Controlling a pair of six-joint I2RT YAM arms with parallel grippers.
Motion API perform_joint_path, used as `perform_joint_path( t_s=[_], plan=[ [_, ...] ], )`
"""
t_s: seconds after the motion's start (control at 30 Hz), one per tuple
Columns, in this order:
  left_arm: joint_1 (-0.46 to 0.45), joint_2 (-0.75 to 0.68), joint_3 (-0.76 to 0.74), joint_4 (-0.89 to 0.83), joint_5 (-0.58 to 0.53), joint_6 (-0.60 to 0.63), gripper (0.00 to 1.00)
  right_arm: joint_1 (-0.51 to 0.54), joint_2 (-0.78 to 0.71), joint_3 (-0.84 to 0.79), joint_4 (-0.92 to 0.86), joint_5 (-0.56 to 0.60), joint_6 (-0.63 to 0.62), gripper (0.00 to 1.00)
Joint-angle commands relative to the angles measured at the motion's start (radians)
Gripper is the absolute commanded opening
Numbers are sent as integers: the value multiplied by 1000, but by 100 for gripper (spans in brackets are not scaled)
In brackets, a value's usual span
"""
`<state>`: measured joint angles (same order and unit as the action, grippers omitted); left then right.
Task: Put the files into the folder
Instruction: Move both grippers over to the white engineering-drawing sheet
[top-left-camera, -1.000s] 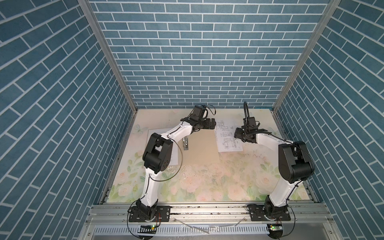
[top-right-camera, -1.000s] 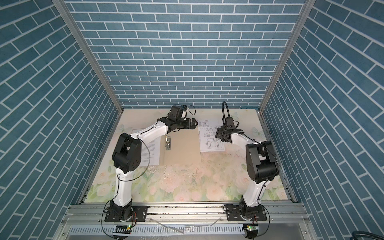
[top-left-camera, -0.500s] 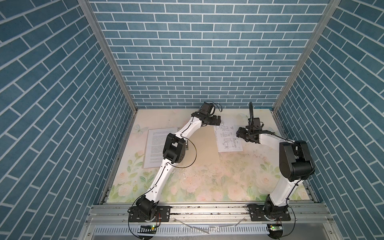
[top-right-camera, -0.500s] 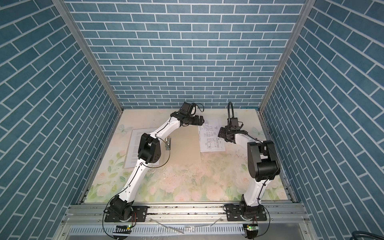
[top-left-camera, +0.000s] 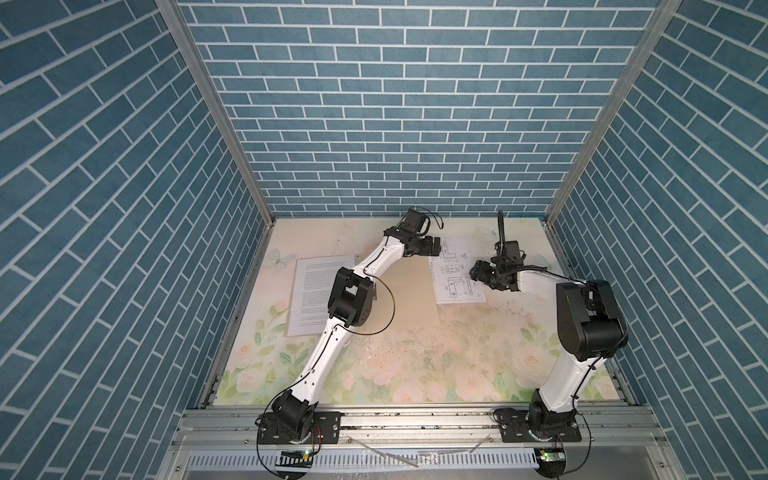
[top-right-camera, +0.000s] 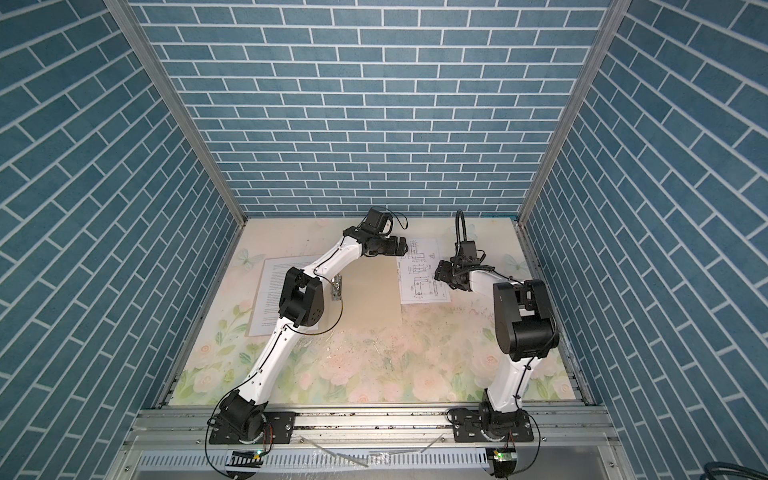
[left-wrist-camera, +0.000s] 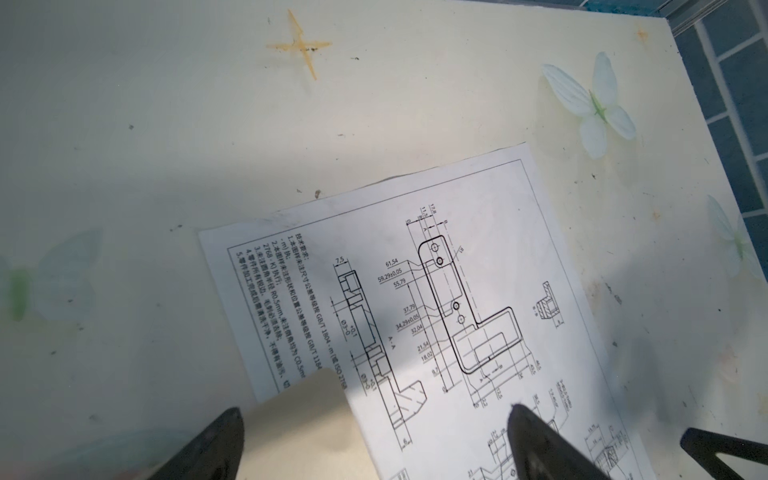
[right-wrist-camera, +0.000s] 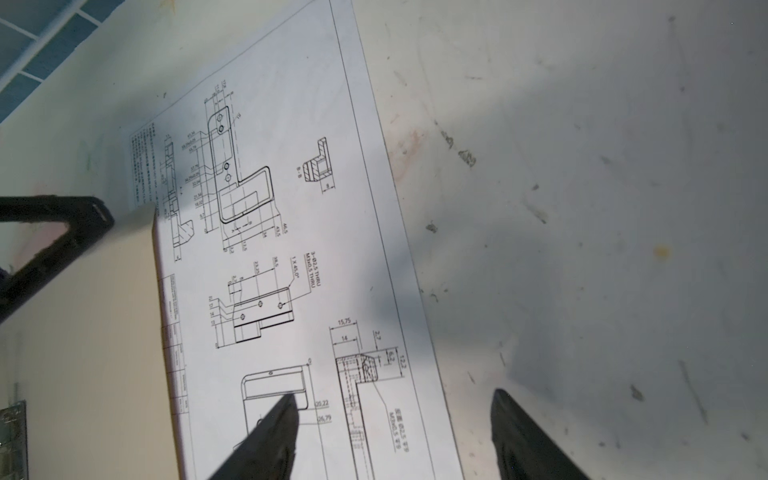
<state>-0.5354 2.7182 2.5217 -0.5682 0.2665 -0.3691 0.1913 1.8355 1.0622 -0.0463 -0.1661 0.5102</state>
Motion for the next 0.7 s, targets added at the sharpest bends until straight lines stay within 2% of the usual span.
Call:
perform_joint_path(
  t_s=[0.0,0.67],
  plan=[
    [-4,52,10,-5,36,-14,100,-3,22,-32,8,-35,30,72],
    [-56,59,-22,-70,97,-23,97,-13,-31,-166,88,-88,113,70]
  ],
)
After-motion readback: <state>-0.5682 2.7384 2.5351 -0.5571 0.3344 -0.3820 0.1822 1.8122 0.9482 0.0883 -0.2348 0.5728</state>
